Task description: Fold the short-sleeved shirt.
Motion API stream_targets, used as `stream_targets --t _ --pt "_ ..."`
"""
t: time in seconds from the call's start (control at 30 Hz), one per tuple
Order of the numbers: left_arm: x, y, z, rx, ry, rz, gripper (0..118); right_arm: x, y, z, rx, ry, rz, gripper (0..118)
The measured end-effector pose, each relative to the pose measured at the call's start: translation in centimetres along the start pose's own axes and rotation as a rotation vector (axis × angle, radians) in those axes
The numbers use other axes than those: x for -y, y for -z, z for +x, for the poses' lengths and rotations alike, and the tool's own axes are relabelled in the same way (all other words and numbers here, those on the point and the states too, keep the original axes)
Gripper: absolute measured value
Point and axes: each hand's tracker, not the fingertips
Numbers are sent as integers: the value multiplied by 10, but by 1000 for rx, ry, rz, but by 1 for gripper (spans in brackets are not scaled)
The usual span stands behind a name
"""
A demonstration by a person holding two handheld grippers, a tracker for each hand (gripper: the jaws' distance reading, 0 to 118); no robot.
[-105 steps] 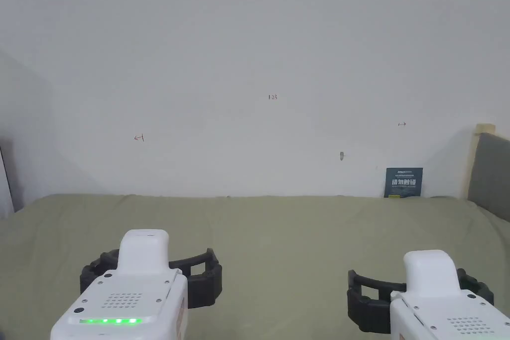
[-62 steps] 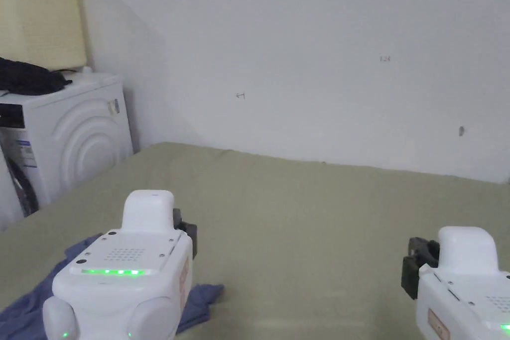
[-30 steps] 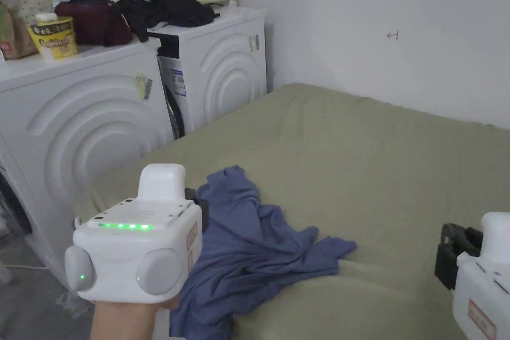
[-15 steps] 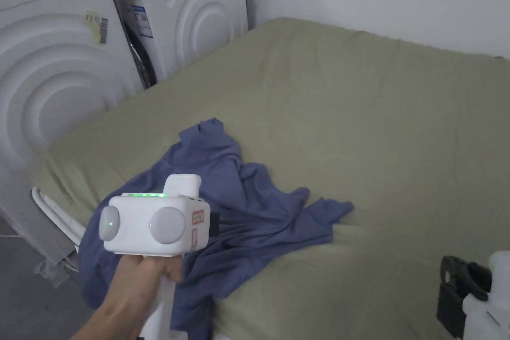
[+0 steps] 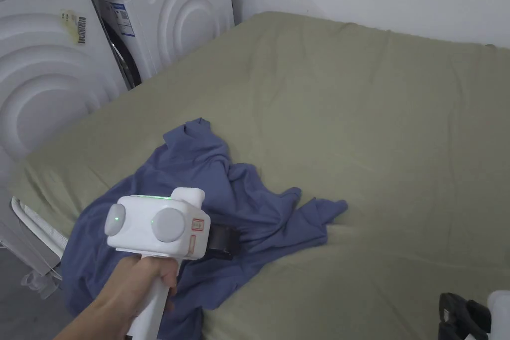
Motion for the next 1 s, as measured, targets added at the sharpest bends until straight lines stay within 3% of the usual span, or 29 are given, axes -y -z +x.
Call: stream_targets --t 0.13,0.17,0.2,0.23,0.27,0.3,0.33,0.5,0.7,0.93,1.0 --pt "-5 25 3 20 -7 -53 118 4 -4 4 3 20 -11 0" --pt "-6 20 5 14 -10 -48 115 5 -6 5 6 22 -11 0" --pt "-8 15 7 6 -11 -53 104 6 -9 7 10 21 -11 0" --pt "-9 10 7 -7 -10 -33 85 6 -10 9 13 23 -8 0" --pt "-12 4 7 -16 -7 -14 56 6 -12 12 16 27 -8 0" --pt "-15 -1 8 -24 -5 -6 11 6 -14 15 18 33 -6 0" --pt "-18 -6 8 -15 8 0 0 6 -17 17 21 40 -5 0" --pt "-15 -30 5 -52 32 12 0 9 -43 37 42 55 24 0" --pt "-36 -55 85 -6 47 153 0 20 -86 75 113 91 56 0" --pt "-67 -89 220 189 188 225 0 47 -141 127 250 168 57 0" --pt "-63 -82 190 276 221 232 0 56 -154 141 284 209 55 0"
